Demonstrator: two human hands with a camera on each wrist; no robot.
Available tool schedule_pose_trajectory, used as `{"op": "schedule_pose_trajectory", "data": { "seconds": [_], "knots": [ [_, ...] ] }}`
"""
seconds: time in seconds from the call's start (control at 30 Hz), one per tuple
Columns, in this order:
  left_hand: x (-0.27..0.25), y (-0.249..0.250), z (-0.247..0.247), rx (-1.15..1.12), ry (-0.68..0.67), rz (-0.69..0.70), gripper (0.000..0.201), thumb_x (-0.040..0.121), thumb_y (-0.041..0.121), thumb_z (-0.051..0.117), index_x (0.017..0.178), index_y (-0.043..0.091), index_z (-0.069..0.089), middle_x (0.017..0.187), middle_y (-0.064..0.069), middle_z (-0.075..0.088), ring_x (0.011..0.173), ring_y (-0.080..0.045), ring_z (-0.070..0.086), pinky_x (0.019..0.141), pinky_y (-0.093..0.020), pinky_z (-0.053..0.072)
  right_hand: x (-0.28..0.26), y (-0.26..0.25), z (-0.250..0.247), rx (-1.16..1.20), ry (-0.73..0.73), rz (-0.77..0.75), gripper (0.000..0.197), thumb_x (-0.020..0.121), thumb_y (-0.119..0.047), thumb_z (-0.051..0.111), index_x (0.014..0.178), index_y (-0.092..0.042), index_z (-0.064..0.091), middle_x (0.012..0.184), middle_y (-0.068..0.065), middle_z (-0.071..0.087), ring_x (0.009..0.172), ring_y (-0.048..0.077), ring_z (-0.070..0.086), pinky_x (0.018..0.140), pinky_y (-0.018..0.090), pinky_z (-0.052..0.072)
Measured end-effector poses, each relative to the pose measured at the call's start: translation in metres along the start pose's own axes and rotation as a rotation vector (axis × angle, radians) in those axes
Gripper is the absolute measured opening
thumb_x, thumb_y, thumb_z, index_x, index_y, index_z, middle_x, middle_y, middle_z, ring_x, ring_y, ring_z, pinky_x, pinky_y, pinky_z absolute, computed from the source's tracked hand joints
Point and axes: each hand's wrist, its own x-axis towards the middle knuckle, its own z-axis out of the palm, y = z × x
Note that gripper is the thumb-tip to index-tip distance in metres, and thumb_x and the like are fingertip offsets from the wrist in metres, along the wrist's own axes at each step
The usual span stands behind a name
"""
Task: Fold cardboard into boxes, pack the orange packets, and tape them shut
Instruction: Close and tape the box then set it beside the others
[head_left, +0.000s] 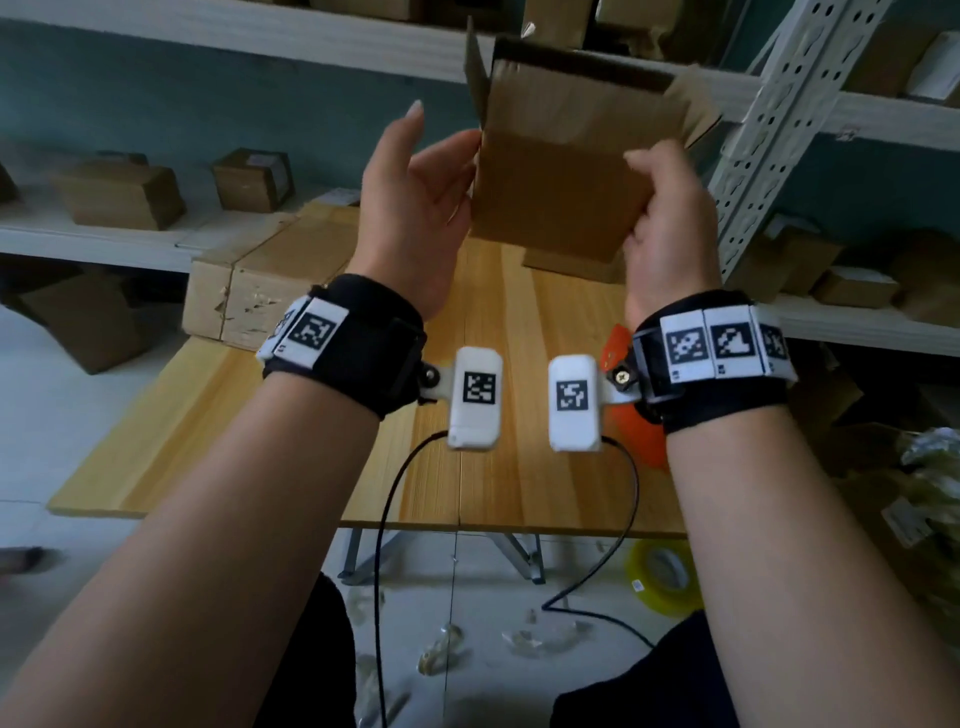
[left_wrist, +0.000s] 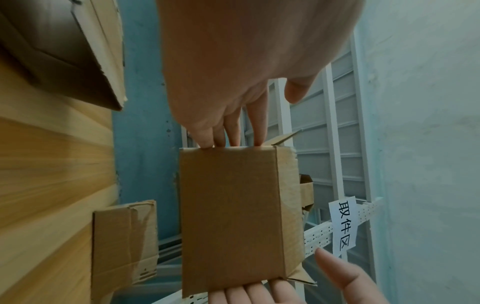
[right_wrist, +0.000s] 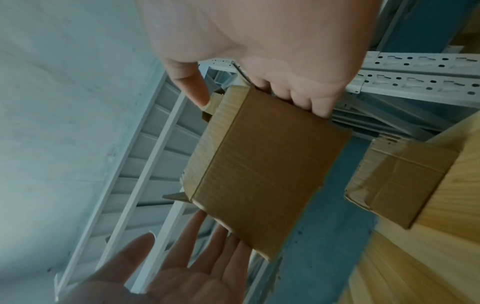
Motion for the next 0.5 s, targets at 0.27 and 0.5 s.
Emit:
{"op": "schedule_pose_trajectory", "data": {
  "seconds": [0.27, 0.5],
  "knots": [
    [0.048, -0.01, 0.031, 0.081, -0.077, 0.078, 0.06, 0.109, 0.043, 0.039, 0.145, -0.001, 0.059, 0.144, -0.015, 0.066, 0.138, -0.026, 0.058, 0.125, -0.045, 0.036, 0.038, -0.005, -0.014, 0.079, -0.016, -0.029, 0.062, 0.076, -0.056, 0.066, 0.13, -0.026, 0.064, 0.136, 0.002, 0.067, 0.13, 0.023, 0.059, 0.113, 0.051, 0.042],
    [0.087, -0.034, 0.028, 0.195, -0.111, -0.036, 0.053, 0.108, 0.042, 0.045, 0.139, 0.005, 0.066, 0.138, -0.01, 0.07, 0.137, -0.03, 0.059, 0.115, -0.047, 0.047, 0.088, -0.006, -0.029, 0.015, 0.009, -0.005, 0.07, 0.055, -0.065, 0.073, 0.116, -0.032, 0.069, 0.145, 0.004, 0.059, 0.135, 0.026, 0.053, 0.112, 0.057, 0.041]
  ]
}}
